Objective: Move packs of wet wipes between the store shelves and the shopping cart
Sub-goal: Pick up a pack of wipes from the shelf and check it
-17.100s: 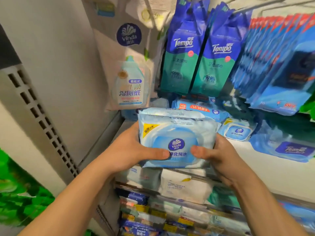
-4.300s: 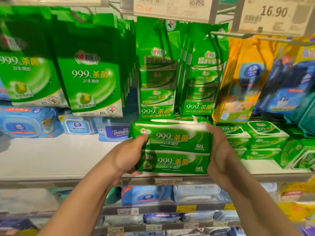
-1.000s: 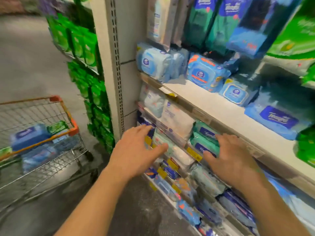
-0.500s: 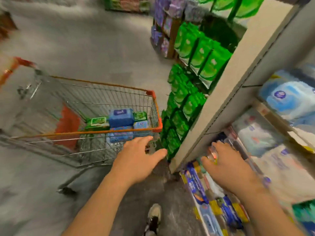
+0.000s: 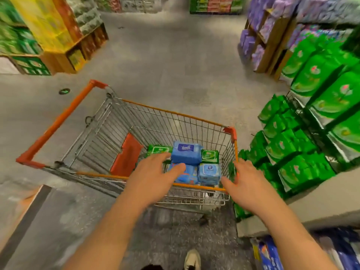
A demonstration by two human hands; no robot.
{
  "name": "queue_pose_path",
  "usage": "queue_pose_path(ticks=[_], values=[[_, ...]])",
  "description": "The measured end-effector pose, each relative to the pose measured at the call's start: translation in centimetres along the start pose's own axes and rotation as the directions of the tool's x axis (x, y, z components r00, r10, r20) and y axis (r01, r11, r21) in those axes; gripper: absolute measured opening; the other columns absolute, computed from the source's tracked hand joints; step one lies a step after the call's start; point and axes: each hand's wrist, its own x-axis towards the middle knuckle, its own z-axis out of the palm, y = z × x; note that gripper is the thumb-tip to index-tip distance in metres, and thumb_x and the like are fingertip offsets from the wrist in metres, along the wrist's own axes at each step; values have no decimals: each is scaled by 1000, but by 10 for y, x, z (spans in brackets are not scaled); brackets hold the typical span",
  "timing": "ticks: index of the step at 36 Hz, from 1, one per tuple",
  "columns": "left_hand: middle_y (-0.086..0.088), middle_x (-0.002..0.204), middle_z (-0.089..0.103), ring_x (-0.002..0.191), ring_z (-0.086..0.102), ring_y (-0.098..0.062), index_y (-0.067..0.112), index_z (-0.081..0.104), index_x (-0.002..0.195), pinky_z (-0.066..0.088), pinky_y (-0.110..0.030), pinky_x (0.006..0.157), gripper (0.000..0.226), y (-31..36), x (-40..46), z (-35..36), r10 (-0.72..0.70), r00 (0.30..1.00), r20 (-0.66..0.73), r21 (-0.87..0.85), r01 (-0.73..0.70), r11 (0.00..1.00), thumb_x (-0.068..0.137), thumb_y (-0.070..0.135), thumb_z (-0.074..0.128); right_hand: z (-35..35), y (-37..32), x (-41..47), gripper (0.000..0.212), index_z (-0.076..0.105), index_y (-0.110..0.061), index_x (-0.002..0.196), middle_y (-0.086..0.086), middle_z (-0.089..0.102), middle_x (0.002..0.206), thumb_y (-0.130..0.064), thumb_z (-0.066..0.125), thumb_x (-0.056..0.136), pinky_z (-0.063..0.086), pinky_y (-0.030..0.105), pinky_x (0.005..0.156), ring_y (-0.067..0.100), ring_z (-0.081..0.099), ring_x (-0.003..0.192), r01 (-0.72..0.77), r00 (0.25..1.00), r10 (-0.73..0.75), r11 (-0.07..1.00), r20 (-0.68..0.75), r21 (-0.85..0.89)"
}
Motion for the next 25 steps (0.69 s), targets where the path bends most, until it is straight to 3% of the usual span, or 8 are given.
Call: queue_pose_path(ticks=[4,12,17,25], values=[[7,155,46,142,41,-14,32,47,150,34,-36,113,69,-4,25,-6,-40,999,6,-36,40,999,91,68,52,-2,-12,35,65,37,-13,151,9,36,158,-50,52,99,29,40,118,29,31,146,-1,999,1,1000,51,-8],[2,151,51,134,50,-16,33,50,147,34,-27,93,58,-29,81,-20,-129,986,101,-90,138,986,97,62,51,15,-36,100,64,43,-11,146,10,45,150,-49,56,97,37,37,113,28,42,138,-33,992,27,998,121,51],[5,157,46,141,44,-15,32,48,150,35,-33,108,65,-57,131,-29,-158,980,122,-181,178,967,95,65,50,24,-56,138,71,39,-17,152,7,42,155,-50,61,93,40,37,112,27,45,138,-131,986,115,983,117,132],[8,151,52,128,51,-13,34,53,145,37,-31,95,60,-92,214,-44,-169,963,209,-298,228,927,95,66,50,35,-92,192,68,34,-18,156,4,37,160,-44,59,98,34,34,113,23,38,144,-249,968,234,934,87,255]])
